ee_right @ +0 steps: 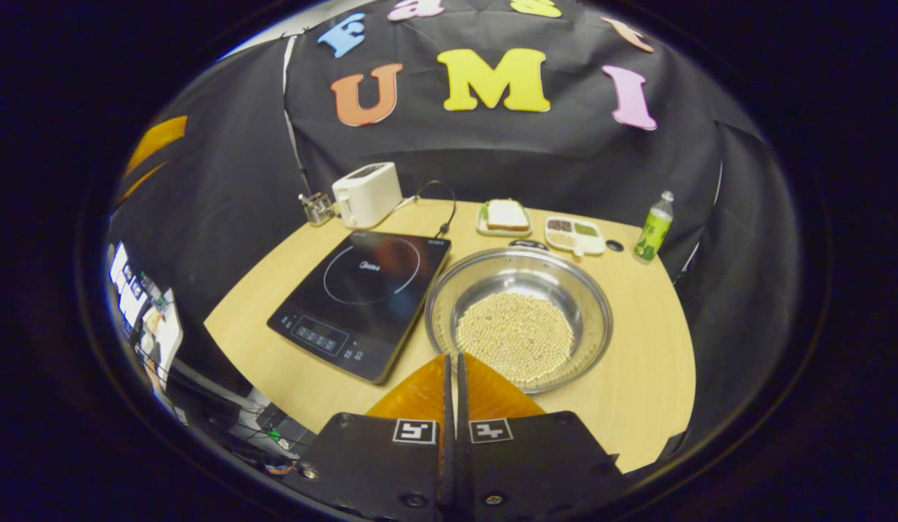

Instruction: First push the handle of the pot to place it horizontally, then grasp the pot with both hands and set it on the induction cooktop.

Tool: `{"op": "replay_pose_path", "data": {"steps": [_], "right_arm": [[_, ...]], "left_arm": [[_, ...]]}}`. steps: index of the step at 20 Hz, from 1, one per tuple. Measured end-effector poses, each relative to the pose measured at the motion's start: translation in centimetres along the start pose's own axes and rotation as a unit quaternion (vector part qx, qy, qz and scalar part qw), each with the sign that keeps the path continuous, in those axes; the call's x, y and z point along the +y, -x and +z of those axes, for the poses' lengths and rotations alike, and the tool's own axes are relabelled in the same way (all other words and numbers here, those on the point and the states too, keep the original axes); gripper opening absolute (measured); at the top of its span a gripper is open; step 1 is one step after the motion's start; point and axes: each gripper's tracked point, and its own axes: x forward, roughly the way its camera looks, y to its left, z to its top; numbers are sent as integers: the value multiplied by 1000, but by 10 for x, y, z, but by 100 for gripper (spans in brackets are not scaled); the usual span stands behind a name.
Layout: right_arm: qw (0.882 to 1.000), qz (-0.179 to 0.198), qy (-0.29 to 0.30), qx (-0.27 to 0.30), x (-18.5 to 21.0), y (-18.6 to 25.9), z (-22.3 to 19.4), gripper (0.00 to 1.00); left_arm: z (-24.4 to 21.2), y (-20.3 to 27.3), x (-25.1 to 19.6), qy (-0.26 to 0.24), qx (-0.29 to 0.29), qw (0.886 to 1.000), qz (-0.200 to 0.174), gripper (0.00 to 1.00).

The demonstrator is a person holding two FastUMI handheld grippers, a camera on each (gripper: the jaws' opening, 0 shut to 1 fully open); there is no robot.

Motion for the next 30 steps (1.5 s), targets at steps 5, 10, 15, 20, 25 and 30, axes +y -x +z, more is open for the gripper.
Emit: {"op": "replay_pose_path", "data": {"steps": [5, 10, 15, 20, 25, 30], "right_arm": [[999, 4, 16, 48, 4, -34, -34, 4], [996, 2, 12, 85, 4, -61, -57, 0], [995, -1, 5, 96, -2, -68, -67, 4], [995, -6, 14, 95, -6, -67, -72, 0], [995, -14, 4, 99, -21, -64, -79, 4], [995, -27, -4, 101, -41, -61, -84, 0]], "left_arm": [[-6, -1, 7, 3, 10, 1000, 9, 96], [-11, -2, 14, 7, 16, 1000, 17, 96], [-16, -4, 16, 9, 25, 999, 20, 96], [-16, -5, 18, 9, 25, 999, 23, 96], [-14, -7, 15, 9, 23, 1000, 19, 96], [-13, -12, 8, 8, 22, 1000, 12, 96]]}}
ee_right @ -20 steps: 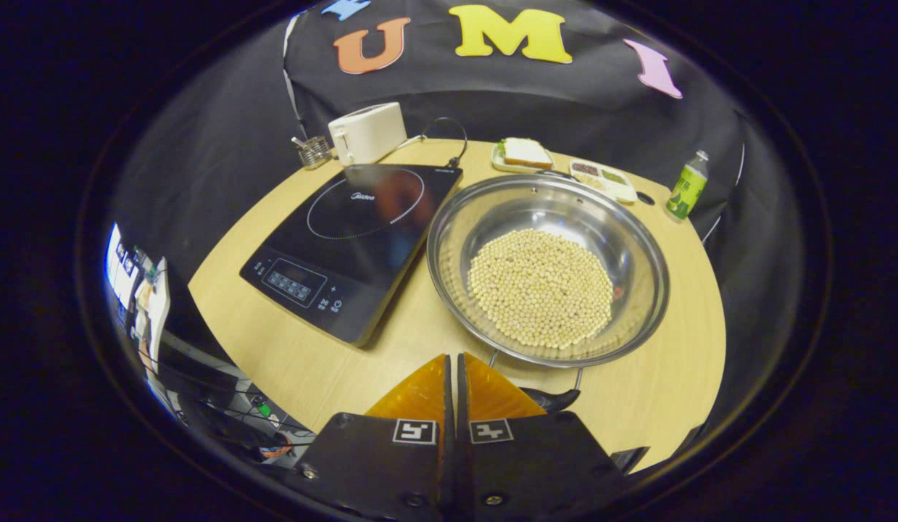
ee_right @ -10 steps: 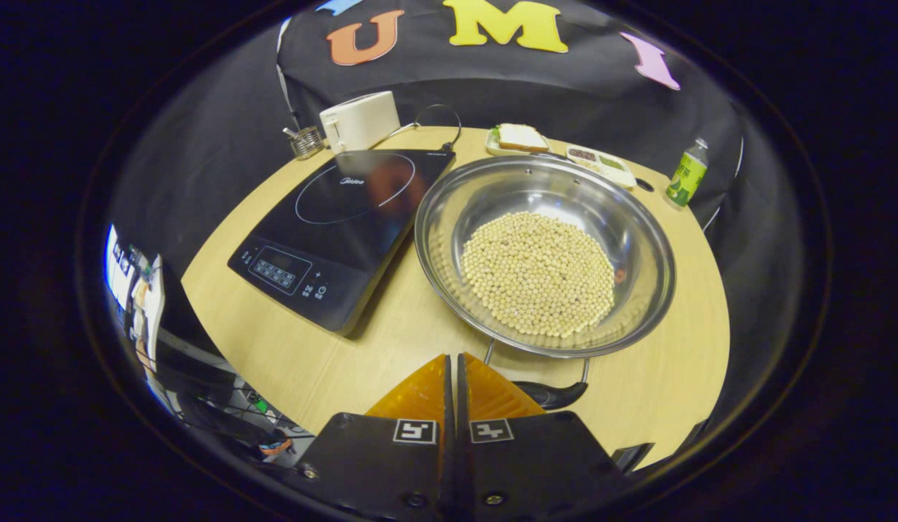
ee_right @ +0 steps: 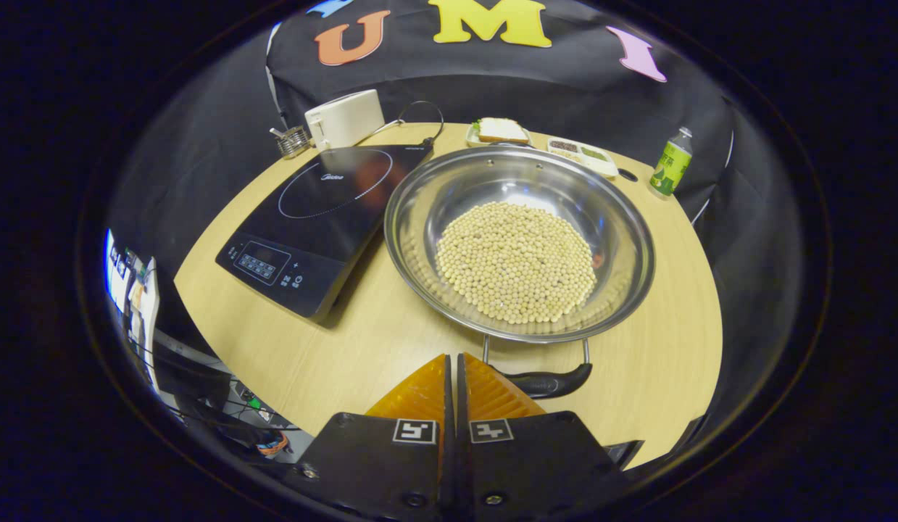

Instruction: First push the handle of the pot to place it horizontally, then grasp the pot with both hands and set it on the induction cooktop.

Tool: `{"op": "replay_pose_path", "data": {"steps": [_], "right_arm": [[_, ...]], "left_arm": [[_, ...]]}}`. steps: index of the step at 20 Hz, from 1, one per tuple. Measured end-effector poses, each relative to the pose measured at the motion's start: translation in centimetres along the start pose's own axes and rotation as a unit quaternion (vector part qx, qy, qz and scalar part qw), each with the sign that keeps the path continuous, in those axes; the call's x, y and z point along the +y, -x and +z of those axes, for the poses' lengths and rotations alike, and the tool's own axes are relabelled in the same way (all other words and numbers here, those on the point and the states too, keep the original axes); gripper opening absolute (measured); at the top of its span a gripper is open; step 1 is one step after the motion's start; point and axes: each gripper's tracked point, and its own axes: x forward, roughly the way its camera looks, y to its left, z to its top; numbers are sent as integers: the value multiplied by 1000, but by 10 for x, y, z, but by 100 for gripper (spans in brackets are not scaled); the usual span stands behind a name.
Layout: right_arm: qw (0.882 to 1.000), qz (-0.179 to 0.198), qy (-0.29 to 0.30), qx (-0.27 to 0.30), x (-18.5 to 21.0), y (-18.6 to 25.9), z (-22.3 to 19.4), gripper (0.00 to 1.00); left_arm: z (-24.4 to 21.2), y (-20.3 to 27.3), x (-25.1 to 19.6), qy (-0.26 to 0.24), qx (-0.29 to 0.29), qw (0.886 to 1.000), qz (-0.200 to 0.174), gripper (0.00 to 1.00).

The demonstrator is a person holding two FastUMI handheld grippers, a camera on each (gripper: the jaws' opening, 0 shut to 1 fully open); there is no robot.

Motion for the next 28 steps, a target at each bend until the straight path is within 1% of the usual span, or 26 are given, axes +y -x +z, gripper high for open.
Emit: {"op": "replay_pose_path", "data": {"steps": [8, 14, 18, 19, 24, 28], "right_arm": [[1000, -25, -8, 1, -46, 4, -7, 0], [999, -41, -27, 1, -77, 4, -6, 0], [998, -52, -28, 4, -97, 4, -6, 0], [998, -53, -25, 5, -102, 5, -6, 4], [997, -66, -32, 7, -129, 8, -7, 4], [996, -76, -41, 3, -147, 7, 1, 4]], "left_arm": [[0, -8, -13, -1, 0, 1000, -10, 96], [2, -14, -22, -1, 1, 1000, -14, 96], [2, -18, -28, -2, 2, 1000, -16, 96], [2, -20, -29, -2, 2, 1000, -16, 96], [2, -26, -37, 1, 4, 1000, -18, 96], [3, -32, -43, -1, 5, 1000, -21, 96]]}}
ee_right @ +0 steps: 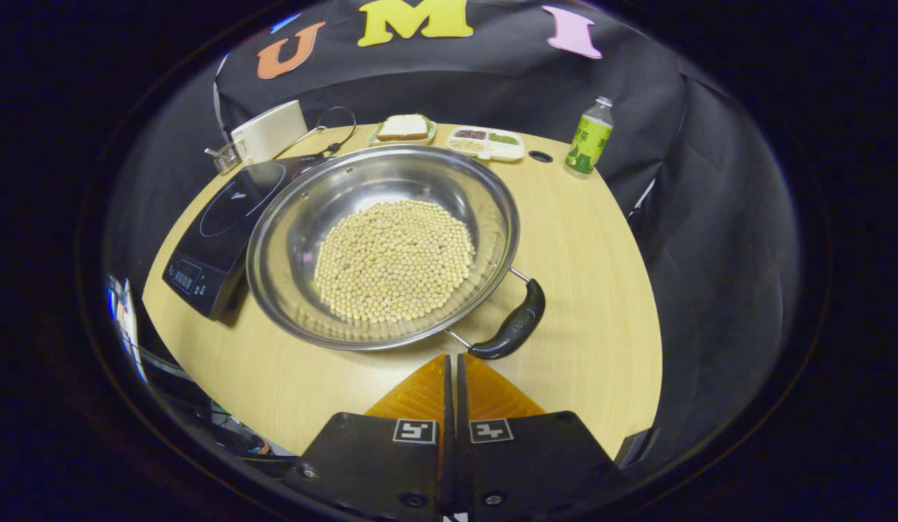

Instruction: First push the handle of the pot to place it horizontally, then grasp the pot with both hands and set it on the induction cooktop.

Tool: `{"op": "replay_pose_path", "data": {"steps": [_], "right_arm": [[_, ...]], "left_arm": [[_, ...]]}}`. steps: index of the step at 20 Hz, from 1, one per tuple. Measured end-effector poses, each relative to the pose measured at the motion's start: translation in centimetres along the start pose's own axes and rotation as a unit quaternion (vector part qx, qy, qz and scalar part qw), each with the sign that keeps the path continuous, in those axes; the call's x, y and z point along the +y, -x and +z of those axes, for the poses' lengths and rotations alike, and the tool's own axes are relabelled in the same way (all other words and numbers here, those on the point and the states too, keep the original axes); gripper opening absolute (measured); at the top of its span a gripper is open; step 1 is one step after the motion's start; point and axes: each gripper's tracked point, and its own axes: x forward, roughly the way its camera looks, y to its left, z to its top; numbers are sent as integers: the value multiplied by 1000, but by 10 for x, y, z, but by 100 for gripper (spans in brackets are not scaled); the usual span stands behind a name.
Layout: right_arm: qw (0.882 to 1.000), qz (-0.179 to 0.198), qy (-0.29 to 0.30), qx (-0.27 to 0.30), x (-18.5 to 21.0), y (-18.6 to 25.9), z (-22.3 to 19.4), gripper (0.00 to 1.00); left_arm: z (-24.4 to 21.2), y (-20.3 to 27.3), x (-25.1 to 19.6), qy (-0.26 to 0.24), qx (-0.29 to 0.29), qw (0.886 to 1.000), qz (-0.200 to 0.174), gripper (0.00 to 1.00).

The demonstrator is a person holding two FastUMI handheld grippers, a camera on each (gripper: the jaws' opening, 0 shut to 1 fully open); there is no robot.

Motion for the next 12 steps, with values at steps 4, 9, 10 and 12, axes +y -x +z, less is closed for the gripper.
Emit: {"op": "replay_pose_path", "data": {"steps": [4, 9, 10, 12], "right_arm": [[1000, -6, 13, -5, -9, -5, 8, 0], [999, -14, 34, -10, -23, -11, 25, 4], [999, -16, 36, -10, -25, -13, 27, 4], [999, -22, 44, -11, -32, -16, 31, 0]], "left_arm": [[-3, -4, -6, -2, 3, 1000, -2, 96], [-3, -8, -8, -5, 6, 1000, 0, 96], [-3, -10, -8, -4, 6, 1000, 1, 96], [-4, -11, -8, -4, 8, 1000, 3, 96]]}}
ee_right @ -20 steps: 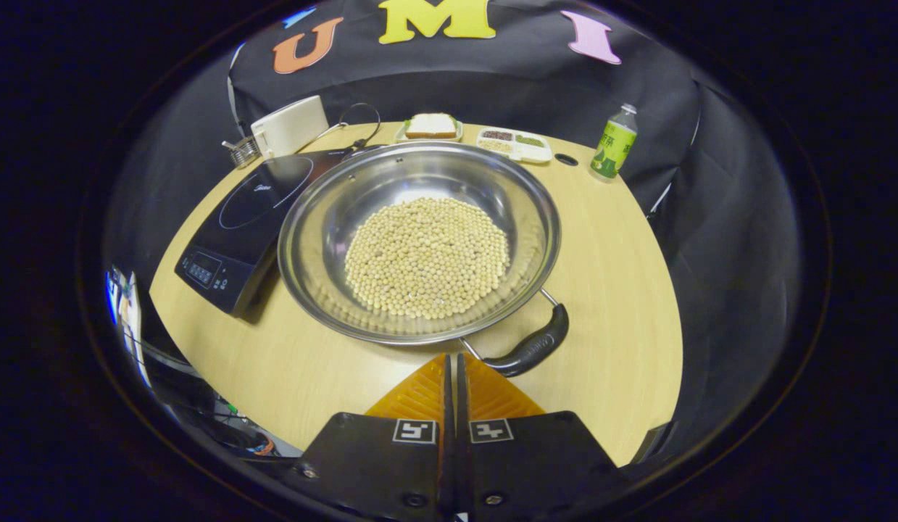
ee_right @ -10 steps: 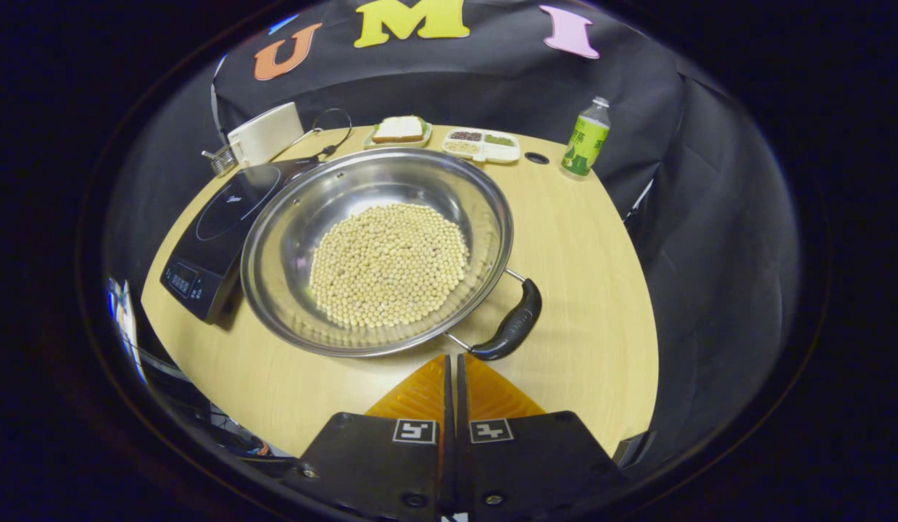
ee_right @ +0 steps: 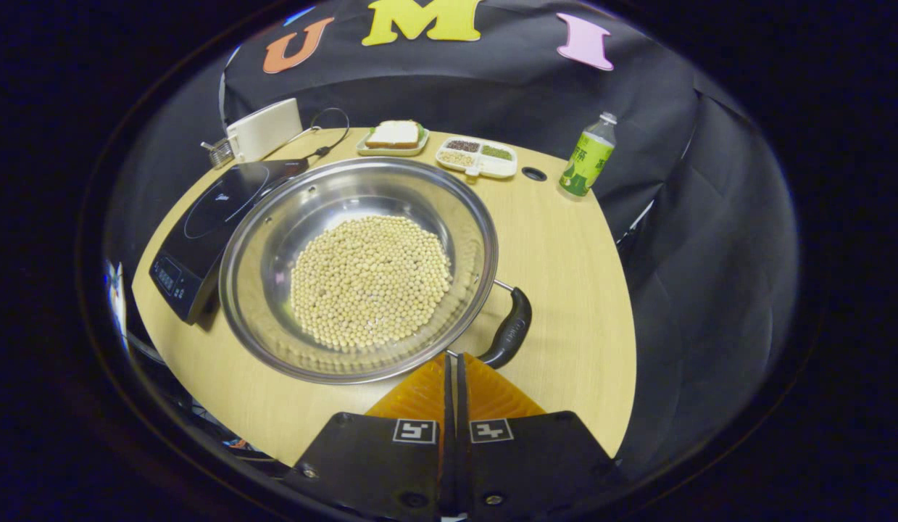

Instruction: First push the handle of the pot to place it horizontally, then grasp the pot with both hands and set it on the induction cooktop.

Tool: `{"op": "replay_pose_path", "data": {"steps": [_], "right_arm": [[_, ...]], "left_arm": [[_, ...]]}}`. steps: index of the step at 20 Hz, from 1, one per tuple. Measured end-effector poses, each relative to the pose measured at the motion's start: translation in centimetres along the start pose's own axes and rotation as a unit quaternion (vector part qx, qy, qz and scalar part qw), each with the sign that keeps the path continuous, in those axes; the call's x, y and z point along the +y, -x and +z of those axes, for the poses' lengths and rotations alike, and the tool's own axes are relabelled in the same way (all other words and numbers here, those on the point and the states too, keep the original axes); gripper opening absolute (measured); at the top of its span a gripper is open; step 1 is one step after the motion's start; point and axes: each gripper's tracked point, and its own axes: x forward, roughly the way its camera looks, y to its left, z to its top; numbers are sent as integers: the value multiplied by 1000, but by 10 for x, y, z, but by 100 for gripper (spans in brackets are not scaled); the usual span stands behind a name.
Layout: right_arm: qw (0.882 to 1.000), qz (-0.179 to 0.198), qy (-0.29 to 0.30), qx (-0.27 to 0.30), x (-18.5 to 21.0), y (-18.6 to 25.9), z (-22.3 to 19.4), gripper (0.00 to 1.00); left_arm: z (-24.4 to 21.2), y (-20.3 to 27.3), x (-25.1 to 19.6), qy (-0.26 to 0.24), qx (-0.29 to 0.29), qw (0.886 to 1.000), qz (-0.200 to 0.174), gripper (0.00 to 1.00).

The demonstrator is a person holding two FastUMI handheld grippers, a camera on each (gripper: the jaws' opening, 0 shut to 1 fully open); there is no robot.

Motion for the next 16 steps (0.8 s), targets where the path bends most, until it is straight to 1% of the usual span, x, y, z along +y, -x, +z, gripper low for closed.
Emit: {"op": "replay_pose_path", "data": {"steps": [1, 3, 4, 5, 10, 15, 16], "right_arm": [[1000, -2, 4, -1, -3, -1, 2, 4], [1000, -5, 9, -1, -9, -4, 6, 4], [1000, -5, 9, -1, -12, -6, 8, 0], [1000, -5, 10, -2, -14, -7, 10, 4], [999, -5, 34, -4, -26, -16, 21, 4], [999, -4, 35, -8, -34, -24, 31, 4], [999, -3, 34, -9, -36, -26, 32, 0]], "left_arm": [[-1, 1, 0, 0, 1, 1000, 1, 96], [-2, -2, 0, 0, 2, 1000, 4, 96], [-2, -3, 0, 0, 3, 1000, 5, 96], [-3, -2, 0, 0, 4, 1000, 6, 96], [-6, -7, -4, -5, 9, 1000, 11, 96], [-10, -12, -10, -3, 15, 1000, 15, 96], [-10, -13, -12, -3, 16, 1000, 16, 96]]}}
